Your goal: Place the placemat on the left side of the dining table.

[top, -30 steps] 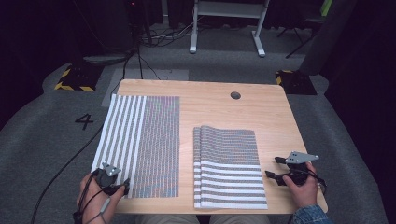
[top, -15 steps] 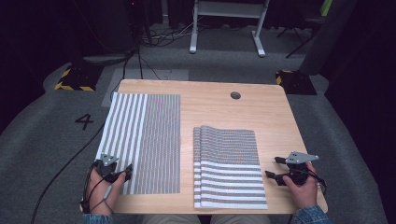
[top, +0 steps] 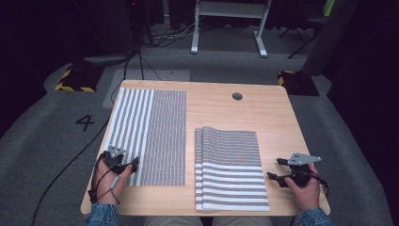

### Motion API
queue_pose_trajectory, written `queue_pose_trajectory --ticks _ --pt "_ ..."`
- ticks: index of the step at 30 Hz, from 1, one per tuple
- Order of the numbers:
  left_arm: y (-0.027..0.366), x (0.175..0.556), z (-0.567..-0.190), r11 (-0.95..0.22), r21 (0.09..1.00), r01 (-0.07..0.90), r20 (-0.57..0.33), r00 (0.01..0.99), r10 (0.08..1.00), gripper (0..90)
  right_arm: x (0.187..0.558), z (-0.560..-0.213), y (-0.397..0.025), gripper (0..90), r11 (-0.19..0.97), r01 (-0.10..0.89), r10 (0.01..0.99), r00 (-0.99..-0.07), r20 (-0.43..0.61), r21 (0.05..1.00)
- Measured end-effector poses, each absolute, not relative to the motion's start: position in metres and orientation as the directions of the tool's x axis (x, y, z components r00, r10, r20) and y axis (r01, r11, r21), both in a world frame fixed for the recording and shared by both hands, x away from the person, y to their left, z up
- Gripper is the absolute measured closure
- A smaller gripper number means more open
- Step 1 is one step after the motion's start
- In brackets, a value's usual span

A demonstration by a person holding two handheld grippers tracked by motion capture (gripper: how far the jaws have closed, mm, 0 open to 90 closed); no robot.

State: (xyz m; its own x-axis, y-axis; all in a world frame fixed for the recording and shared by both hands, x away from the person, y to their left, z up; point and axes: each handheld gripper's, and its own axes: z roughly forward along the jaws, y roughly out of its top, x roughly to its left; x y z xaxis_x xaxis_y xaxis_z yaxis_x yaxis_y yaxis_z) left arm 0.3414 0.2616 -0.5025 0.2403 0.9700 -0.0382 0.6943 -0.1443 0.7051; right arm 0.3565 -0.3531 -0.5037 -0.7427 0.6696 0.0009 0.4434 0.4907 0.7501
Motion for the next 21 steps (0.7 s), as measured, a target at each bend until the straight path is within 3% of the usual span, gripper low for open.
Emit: queue_pose_trajectory --ticks 8,10,21 --pt "0.257 0.345 -0.502 -0.108 0.712 0.694 -0.042 0.196 0.98 29.9 0.356 -0.504 -0.353 22.0 0.491 0.444 0.67 -0.742 0.0 0.75" --pt "0.254 0.343 -0.501 -0.091 0.722 0.686 -0.071 0.204 0.976 31.5 0.356 -0.504 -0.353 22.0 0.49 0.443 0.67 -0.742 0.0 0.75" --pt "0.239 0.307 -0.46 -0.18 0.74 0.648 -0.023 0.292 0.956 28.8 0.357 -0.504 -0.353 22.0 0.49 0.444 0.67 -0.742 0.001 0.75"
